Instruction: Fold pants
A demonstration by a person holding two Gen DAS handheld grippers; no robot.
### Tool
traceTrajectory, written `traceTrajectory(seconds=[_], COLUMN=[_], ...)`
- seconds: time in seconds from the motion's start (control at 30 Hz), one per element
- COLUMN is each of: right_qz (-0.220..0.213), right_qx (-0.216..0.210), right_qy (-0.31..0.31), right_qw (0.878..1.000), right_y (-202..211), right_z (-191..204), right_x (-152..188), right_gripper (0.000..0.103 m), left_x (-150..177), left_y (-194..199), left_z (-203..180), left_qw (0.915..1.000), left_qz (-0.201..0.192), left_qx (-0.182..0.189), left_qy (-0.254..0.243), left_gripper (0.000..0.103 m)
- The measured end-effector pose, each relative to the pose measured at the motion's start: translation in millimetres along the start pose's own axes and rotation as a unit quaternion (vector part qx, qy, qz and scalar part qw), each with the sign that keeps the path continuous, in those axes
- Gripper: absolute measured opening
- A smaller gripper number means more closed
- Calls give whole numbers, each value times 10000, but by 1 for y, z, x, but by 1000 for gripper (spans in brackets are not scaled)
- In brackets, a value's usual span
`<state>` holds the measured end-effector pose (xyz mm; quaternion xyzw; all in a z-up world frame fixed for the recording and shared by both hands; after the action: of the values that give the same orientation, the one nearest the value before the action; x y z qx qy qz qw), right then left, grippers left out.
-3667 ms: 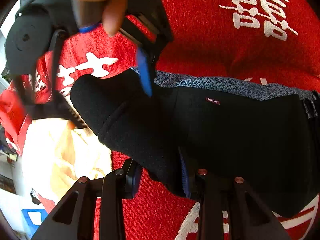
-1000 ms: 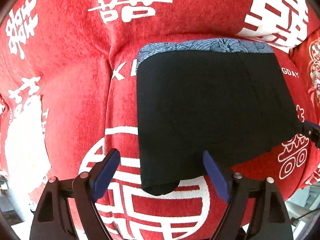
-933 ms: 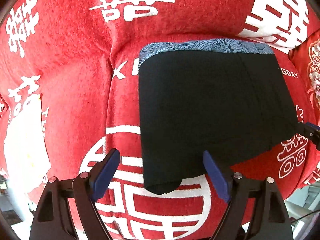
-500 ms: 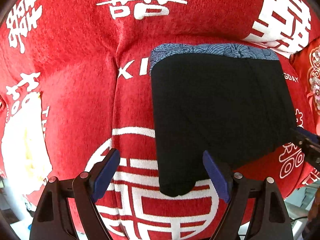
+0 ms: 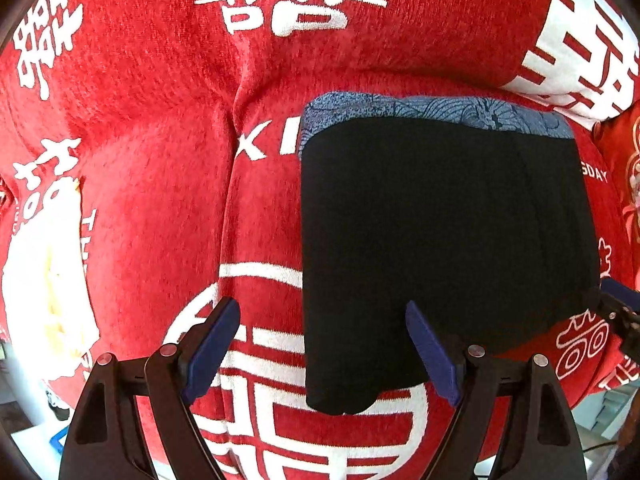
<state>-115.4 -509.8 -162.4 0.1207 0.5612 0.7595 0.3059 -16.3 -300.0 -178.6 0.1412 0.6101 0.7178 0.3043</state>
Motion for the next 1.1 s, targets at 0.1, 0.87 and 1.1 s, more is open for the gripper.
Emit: traceTrajectory(seconds=[0.1,0.87,1.1], right_qz=[-69,712,785], right_qx=[-362,-2795,-3492], right_qy=[-172,-599,-381], right_qw=[9992,9556,9330], right_y=[10,-48,-68], right_z=[-15,-58,-48], right_x=[-7,-59,-74], right_gripper=[62,81,82], left_x=[-5,-44,-50], left_y=[-2,-46,-62], left_z=[3,-9,-23], left_qw=[9998,9764,9696], left_qz=[-1,534,535], left_qx=[197,2090,2387], left_qy=[56,49,-59], left_gripper=[86,94,102])
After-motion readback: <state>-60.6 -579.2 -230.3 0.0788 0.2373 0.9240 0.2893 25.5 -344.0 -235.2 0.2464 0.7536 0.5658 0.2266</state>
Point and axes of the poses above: each gripper's, at about its wrist camera, not at the fingertips, and y roughly against the way its jaws point, z to its left, x to its underside, the point moved 7 cm from there along -y, roughly the way its jaws point, and after that the axes turned 11 degrees about -x, right-handed, at the moved point
